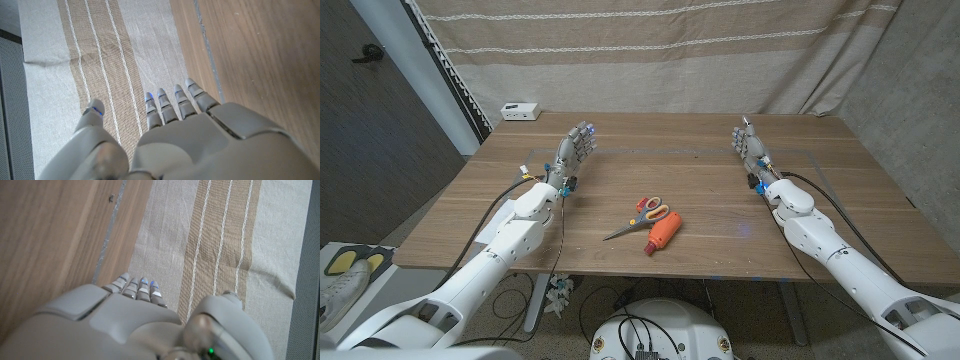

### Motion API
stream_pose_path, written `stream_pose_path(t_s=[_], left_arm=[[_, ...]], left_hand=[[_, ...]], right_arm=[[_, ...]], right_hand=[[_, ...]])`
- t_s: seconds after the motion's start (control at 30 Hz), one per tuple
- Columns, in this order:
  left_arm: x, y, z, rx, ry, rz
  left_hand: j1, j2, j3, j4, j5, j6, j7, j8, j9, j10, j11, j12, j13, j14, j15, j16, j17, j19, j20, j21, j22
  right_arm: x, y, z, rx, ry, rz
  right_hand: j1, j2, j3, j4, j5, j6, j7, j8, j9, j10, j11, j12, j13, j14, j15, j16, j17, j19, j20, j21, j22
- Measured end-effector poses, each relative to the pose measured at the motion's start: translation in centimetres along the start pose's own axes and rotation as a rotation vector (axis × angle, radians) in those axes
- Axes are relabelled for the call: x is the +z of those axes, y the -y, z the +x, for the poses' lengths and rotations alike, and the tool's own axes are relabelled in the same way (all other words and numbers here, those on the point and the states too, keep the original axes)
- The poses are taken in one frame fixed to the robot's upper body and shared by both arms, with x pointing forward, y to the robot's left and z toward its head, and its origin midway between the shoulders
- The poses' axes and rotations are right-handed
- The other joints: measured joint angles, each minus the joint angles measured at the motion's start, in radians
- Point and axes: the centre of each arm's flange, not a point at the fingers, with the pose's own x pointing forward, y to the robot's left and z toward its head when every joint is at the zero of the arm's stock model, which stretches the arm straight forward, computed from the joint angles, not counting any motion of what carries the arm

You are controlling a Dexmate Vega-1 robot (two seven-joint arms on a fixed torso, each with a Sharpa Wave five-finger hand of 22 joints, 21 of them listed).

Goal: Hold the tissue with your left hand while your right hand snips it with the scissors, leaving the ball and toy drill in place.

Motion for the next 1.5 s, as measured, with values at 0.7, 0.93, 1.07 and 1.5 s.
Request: stream_pose_path(t_s=[0.7, 0.93, 1.07, 1.5], left_arm=[[0.3, -0.6, -0.3, -0.011, 0.026, -0.002], [0.7, -0.7, -0.5, -0.020, 0.049, 0.012], [1.0, -0.7, -0.8, -0.029, 0.064, 0.028], [2.1, -0.3, -1.7, -0.053, 0.113, 0.092]], left_hand=[[0.000, 0.000, 0.000, 0.000, 0.000, -0.010, -0.002, -0.004, 0.003, 0.000, 0.000, 0.000, 0.000, 0.000, 0.000, 0.000, 0.000, 0.000, 0.000, 0.000, 0.000], [0.000, 0.000, 0.000, 0.000, 0.000, -0.014, -0.005, -0.004, 0.003, 0.000, 0.000, 0.000, 0.000, 0.000, 0.000, 0.000, 0.000, 0.000, 0.000, 0.000, 0.000], [0.000, 0.000, 0.000, 0.000, 0.000, -0.014, -0.005, -0.004, 0.003, 0.000, 0.000, 0.000, 0.000, 0.000, 0.000, 0.000, 0.000, 0.000, 0.000, 0.000, 0.000], [0.000, 0.000, 0.000, 0.000, 0.000, -0.013, -0.005, -0.004, 0.003, 0.000, 0.000, 0.000, 0.000, -0.012, 0.000, 0.000, 0.000, -0.005, -0.004, 0.000, 0.000]], right_arm=[[0.1, -0.5, 0.4, 0.009, 0.000, 0.005], [0.4, -0.7, 0.5, 0.013, 0.008, 0.006], [0.4, -0.7, 0.5, 0.011, 0.005, 0.004], [0.7, -0.8, 0.6, 0.014, 0.006, -0.015]], right_hand=[[0.000, 0.000, 0.000, 0.000, 0.000, 0.000, 0.000, 0.000, 0.000, 0.000, 0.000, 0.000, 0.003, 0.000, 0.000, 0.000, 0.000, 0.000, 0.000, 0.000, 0.000], [0.000, 0.000, 0.000, 0.000, 0.000, -0.004, 0.004, 0.004, 0.000, 0.005, 0.005, 0.000, 0.000, 0.003, 0.002, 0.008, 0.000, 0.004, -0.004, 0.000, 0.000], [0.000, 0.000, 0.000, 0.000, 0.000, -0.004, 0.003, 0.004, 0.000, 0.005, 0.005, 0.000, 0.000, 0.004, 0.004, 0.008, 0.000, 0.004, -0.004, -0.004, 0.000], [0.011, 0.000, -0.004, -0.004, 0.000, -0.004, 0.003, 0.004, 0.000, 0.005, 0.005, 0.000, 0.000, 0.000, 0.000, 0.008, 0.000, 0.000, 0.000, -0.017, 0.000]])
